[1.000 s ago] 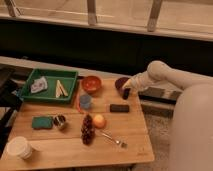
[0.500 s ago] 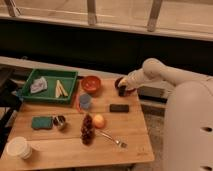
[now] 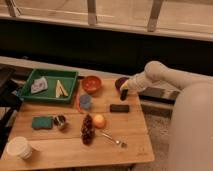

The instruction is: Wipe purple bowl with brush

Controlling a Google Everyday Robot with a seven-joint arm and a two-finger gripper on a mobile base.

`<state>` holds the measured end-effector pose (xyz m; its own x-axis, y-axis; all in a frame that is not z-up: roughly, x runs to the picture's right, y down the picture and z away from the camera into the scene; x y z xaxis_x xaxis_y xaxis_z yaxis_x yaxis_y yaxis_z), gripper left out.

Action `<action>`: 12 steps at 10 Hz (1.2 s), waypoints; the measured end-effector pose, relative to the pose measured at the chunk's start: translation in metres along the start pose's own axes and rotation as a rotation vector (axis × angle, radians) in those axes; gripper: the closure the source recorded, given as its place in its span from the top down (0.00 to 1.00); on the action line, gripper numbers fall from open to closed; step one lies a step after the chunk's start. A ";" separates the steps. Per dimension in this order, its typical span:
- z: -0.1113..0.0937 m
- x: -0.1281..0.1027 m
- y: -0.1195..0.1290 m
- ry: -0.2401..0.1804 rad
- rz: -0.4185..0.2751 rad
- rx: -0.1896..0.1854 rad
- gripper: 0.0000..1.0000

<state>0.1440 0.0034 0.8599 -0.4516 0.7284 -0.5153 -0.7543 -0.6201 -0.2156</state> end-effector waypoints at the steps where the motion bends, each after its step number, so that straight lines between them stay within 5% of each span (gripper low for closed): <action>1: -0.001 -0.008 -0.002 -0.006 0.006 0.015 0.00; 5: 0.006 -0.030 0.014 -0.011 -0.015 0.012 0.00; 9: 0.010 -0.006 0.039 0.017 -0.079 -0.032 0.00; 12: 0.008 0.011 0.032 0.036 -0.084 -0.009 0.00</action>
<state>0.1114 -0.0062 0.8536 -0.3694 0.7669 -0.5248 -0.7845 -0.5601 -0.2663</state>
